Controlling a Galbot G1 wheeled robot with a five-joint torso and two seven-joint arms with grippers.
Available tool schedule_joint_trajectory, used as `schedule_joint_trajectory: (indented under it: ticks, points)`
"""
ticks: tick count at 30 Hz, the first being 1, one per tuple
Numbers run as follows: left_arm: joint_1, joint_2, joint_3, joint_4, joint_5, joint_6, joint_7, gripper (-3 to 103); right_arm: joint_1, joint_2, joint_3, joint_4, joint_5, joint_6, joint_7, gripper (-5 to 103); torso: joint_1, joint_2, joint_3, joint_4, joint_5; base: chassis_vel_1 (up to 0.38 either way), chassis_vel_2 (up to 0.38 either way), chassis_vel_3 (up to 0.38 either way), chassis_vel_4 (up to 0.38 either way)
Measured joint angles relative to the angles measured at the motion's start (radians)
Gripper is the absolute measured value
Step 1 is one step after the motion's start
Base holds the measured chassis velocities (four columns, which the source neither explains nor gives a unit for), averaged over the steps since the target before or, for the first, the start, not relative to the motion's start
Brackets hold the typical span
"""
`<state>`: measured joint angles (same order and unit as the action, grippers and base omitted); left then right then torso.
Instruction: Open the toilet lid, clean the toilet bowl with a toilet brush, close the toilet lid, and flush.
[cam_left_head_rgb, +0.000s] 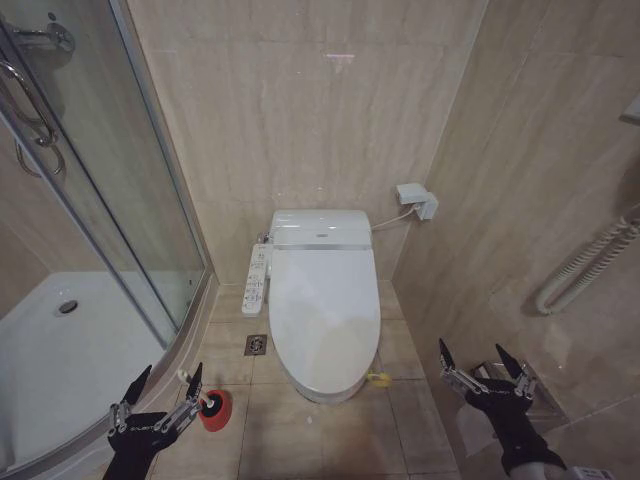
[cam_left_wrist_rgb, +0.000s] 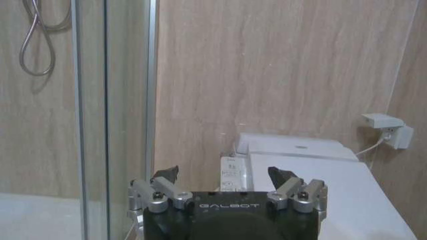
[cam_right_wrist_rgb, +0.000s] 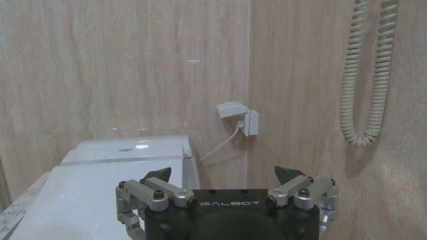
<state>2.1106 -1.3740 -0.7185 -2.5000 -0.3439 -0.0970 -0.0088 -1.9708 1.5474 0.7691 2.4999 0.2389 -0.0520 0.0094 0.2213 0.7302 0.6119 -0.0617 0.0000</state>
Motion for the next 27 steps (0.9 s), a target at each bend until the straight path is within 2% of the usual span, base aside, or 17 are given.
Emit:
schedule_joint_trajectory:
  ticks: [27]
  points:
    - [0.000, 0.000, 0.000, 0.000, 0.000, 0.000, 0.000, 92, 0.000, 0.000, 0.000, 0.000, 0.000, 0.000, 0.000, 100, 0.000, 0.000, 0.000, 0.0000, 0.0000, 0.000, 0.000, 0.000, 0.000]
